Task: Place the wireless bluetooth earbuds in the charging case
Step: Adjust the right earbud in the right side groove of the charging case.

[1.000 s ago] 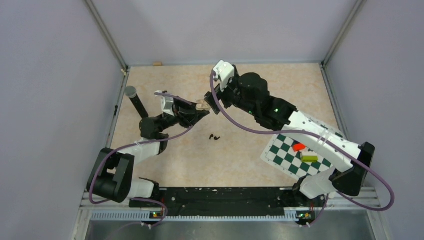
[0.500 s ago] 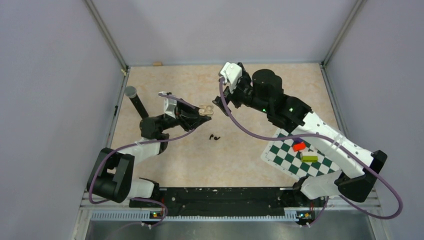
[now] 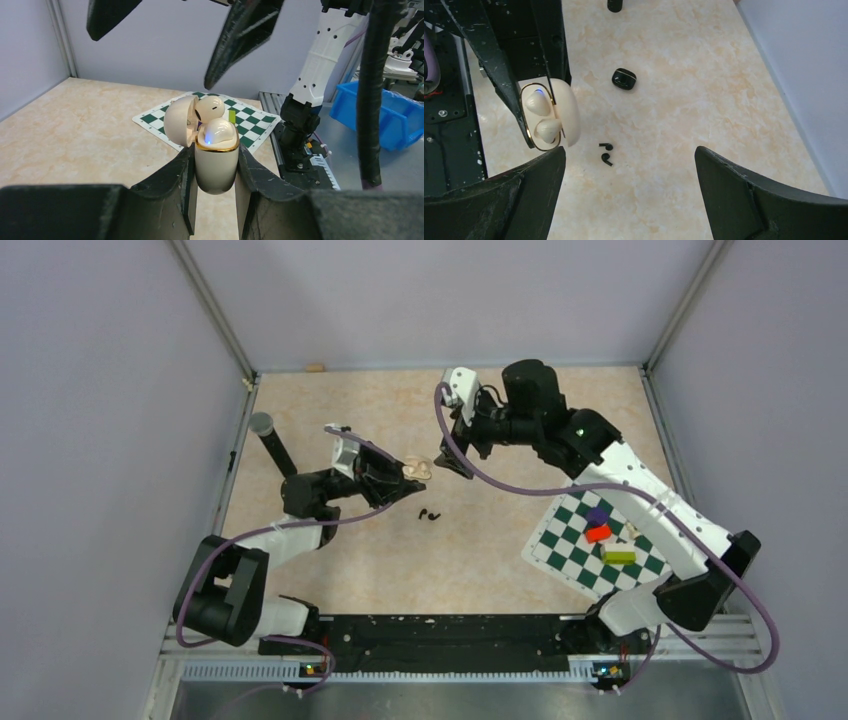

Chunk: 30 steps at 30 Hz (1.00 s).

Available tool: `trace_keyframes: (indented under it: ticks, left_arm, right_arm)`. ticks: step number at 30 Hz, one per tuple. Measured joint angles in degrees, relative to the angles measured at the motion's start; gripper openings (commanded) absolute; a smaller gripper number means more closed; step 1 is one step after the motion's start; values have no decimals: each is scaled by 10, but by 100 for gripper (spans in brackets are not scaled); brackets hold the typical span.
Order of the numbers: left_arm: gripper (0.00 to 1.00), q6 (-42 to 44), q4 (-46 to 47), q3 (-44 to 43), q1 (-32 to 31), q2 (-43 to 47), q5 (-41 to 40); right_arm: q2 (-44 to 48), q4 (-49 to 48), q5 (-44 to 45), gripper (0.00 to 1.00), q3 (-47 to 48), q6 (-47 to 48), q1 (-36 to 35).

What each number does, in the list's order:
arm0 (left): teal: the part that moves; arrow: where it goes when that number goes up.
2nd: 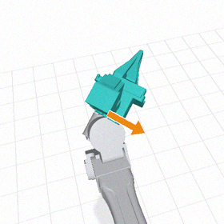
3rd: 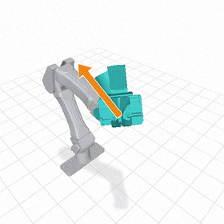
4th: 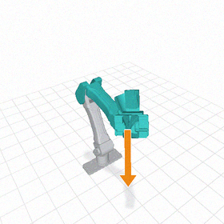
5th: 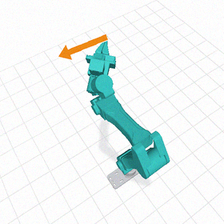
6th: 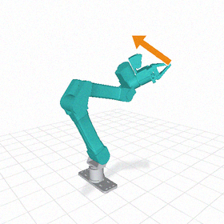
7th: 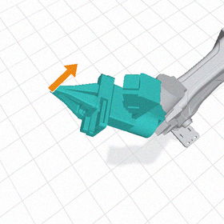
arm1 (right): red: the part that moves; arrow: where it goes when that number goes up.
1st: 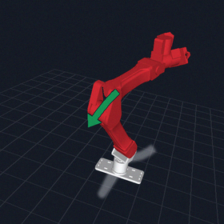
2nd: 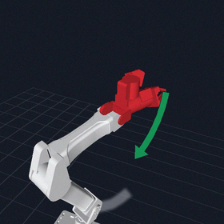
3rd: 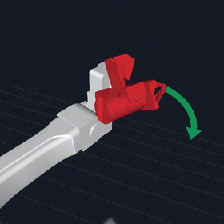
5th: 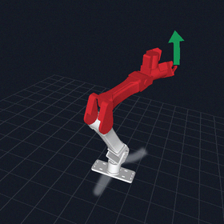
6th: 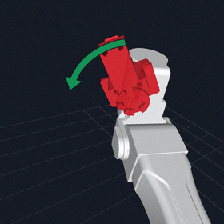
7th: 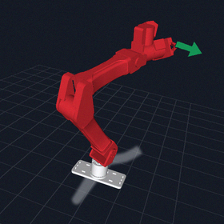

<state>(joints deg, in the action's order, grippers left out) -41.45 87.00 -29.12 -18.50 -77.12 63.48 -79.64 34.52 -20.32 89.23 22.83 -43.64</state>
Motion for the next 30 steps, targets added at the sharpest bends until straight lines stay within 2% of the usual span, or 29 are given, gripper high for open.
trace_keyframes:
  ticks: [4,9,30]
  left_arm:
    - [0,-5,0,0,-3,2,6]
    - [0,-7,0,0,-7,2,14]
    - [0,-11,0,0,-14,8,27]
  right_arm:
    - [-28,37,-48,99,49,-5,38]
    - [-45,66,-84,99,84,-6,45]
    - [-91,101,-141,99,88,-26,45]
